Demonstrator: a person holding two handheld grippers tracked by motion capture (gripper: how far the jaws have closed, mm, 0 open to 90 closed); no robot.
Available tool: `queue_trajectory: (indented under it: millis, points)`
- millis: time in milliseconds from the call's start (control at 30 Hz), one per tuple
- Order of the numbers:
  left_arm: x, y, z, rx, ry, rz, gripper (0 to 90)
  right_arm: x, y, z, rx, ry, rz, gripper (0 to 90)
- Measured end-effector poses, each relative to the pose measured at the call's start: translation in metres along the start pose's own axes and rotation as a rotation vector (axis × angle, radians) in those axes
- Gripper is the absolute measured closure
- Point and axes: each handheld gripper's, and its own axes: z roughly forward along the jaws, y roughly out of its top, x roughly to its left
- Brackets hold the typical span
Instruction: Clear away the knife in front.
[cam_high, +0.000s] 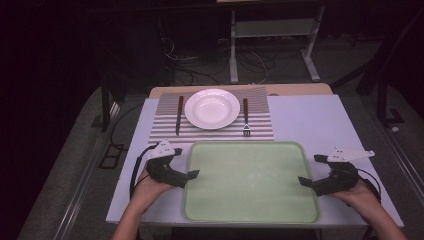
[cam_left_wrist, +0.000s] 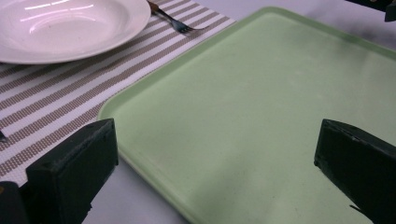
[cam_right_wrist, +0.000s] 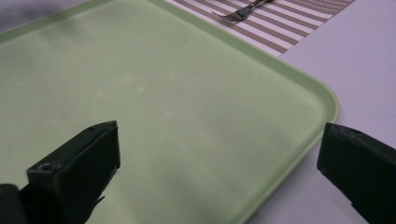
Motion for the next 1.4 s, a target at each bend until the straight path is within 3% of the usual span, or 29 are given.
queue_trajectory:
  millis: [233,1400]
  points:
    - [-0.001,0.000,0.004,0.017,0.006,0.008,0.0,-0.001,-0.001,-0.001,-0.009,0.007,0.009,0.0]
    - [0.022,0.008,0.011,-0.029,0.062,-0.028,0.0,0.001,0.001,0.000,-0.030,0.036,0.017,0.0]
